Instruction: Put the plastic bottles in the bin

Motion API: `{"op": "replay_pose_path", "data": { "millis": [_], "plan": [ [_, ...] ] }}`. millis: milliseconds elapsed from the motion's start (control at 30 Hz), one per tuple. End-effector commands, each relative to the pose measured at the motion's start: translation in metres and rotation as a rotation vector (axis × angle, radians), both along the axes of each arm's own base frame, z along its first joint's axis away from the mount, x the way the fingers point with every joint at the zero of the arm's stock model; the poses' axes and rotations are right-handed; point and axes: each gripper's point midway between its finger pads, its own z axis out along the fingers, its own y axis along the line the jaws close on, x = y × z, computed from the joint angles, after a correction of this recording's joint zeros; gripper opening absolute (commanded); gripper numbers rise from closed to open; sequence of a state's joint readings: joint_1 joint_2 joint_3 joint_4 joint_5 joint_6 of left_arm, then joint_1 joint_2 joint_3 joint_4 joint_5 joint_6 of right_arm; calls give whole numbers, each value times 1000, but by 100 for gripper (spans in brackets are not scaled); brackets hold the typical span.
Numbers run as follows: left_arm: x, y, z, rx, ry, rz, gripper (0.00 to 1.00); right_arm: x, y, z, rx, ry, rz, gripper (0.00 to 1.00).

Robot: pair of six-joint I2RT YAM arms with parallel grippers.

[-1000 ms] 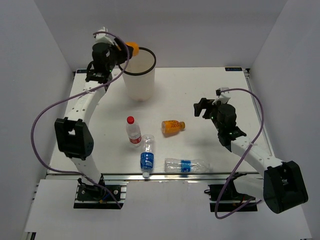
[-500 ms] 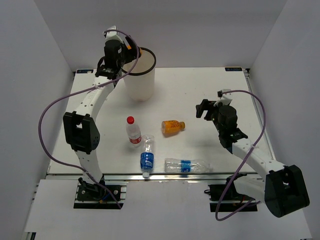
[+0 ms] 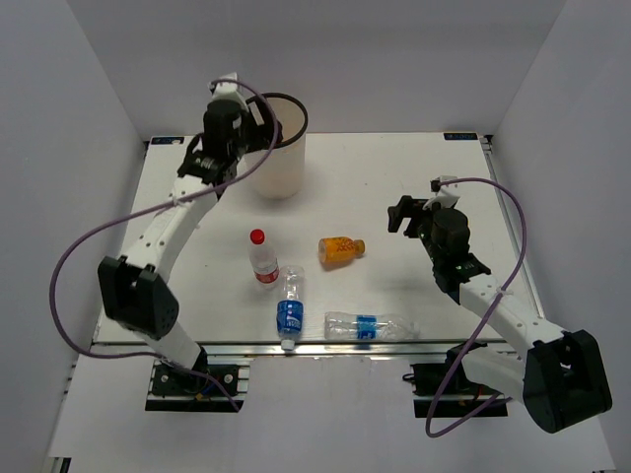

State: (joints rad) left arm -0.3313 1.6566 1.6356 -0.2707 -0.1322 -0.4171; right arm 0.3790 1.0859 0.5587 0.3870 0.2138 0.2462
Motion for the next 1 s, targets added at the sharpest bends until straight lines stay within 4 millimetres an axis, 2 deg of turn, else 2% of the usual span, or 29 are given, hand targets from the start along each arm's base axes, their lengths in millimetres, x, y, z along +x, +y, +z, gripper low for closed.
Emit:
{"op": "replay_pose_path", "data": {
  "millis": [0,33,67,100,133,167,300,433,467,567,800,967],
  "plan": [
    [-62,-7,-27,89,81,-53,98,2,-2,3,-10,-6,-6,89],
    [-74,-6,-35,104,101,-45,98,2,-4,2,-15,-3,-15,89],
    [-93,1,-32,120,101,-4,98,2,-6,2,-22,-1,-20,89],
    [-103,4,-38,105,123,22,98,2,-7,0,-26,1,-26,89],
    [-114,7,-57,114,167,32,98,3,-7,2,-28,-6,-28,89],
    [-128,8,-58,116,178,27,98,4,-8,2,-32,-8,-33,90],
    [-153,6,-70,144,224,29,98,6,-7,0,-39,-2,-25,89],
    [-179,-7,-105,217,314,-35,98,5,-4,-4,-38,11,-10,89],
    [-186,-4,-115,249,345,-22,98,4,-4,-4,-37,11,-10,89],
    [-194,2,-125,301,379,36,98,4,-3,-5,-32,4,-8,89],
    [-199,10,-123,326,366,96,98,2,-3,-5,-34,10,-1,89],
    [-209,16,-133,347,413,105,98,1,-5,-5,-41,2,-10,89]
  ]
}}
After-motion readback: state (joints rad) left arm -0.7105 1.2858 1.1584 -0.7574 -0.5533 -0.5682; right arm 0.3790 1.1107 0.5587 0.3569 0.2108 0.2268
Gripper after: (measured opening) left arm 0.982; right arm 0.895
